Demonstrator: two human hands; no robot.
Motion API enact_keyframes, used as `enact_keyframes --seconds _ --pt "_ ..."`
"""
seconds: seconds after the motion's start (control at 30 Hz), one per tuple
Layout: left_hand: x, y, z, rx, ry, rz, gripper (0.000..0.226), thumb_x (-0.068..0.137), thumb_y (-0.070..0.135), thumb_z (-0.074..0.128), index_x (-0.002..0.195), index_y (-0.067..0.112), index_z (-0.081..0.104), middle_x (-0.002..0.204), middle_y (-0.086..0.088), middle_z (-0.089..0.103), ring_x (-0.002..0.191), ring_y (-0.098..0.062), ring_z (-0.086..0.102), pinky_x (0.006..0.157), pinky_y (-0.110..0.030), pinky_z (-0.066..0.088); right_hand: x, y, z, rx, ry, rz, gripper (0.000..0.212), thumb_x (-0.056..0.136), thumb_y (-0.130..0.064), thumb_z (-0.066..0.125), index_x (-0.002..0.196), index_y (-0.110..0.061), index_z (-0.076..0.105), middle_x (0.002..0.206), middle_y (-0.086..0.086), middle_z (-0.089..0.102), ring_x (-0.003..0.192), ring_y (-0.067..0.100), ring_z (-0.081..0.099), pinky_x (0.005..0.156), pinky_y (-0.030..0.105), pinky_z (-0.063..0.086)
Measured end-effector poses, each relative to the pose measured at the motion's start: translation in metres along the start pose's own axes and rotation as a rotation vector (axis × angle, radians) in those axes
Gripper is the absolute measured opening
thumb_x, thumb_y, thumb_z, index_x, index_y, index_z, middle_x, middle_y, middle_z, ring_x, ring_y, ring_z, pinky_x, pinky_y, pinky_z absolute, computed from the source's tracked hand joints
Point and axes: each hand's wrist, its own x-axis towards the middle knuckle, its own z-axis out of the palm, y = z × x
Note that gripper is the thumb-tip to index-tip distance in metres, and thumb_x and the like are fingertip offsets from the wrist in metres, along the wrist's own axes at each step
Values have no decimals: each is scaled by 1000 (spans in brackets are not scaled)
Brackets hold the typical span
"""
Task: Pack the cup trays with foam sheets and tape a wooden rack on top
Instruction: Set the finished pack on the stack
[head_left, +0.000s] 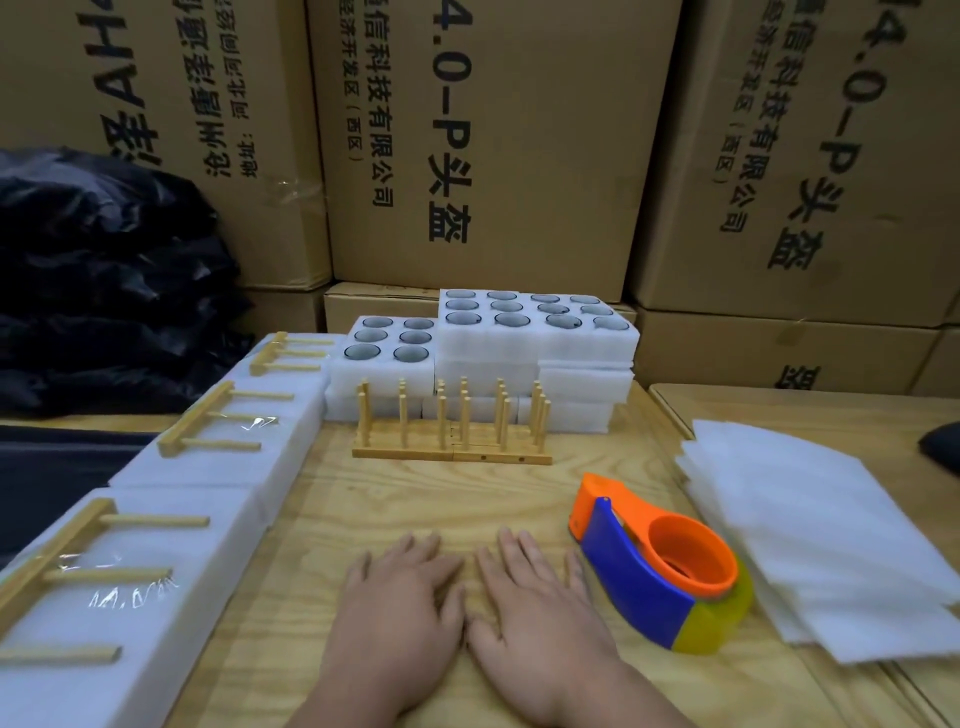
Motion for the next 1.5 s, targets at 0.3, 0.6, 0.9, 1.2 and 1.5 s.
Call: enact_keyframes --seconds 0.3,0.6,0.9,1.2,1.5 --pt "4 6 -4 -44 168 -19 26 91 49 42 92 31 60 94 13 63 99 -13 59 87 -34 45 -5 -2 2 28 39 27 75 91 -63 20 161 -41 8 171 -14 -8 156 7 -13 124 45 -11" --pt "14 3 2 46 -49 -186 69 97 60 25 162 41 13 173 2 -5 158 -21 -9 127 -47 -4 24 -14 -34 -108 -275 32 67 99 -56 26 162 -40 6 172 -3 -8 158 22 -3 125 54 8" --pt "15 2 5 52 -23 -172 69 97 63 18 161 41 10 173 2 -6 158 -22 -11 126 -50 -5 66 -52 -117 -263 -487 -208 46 103 -38 44 147 -23 51 144 7 57 128 30 53 102 43 45" --pt "23 -1 11 34 -31 -182 83 84 67 13 161 41 -1 172 2 -13 157 -22 -16 124 -51 -12 112 -67 -144 -374 -406 -326 47 101 -46 49 146 -32 50 145 -6 56 129 22 53 104 39 44" --pt "25 -3 16 49 -50 -178 82 86 67 22 162 39 4 172 -2 -13 156 -26 -17 120 -55 -17 191 -23 -231 -66 360 -177 22 94 -32 53 109 -27 68 108 -2 70 92 25 61 79 34 50"
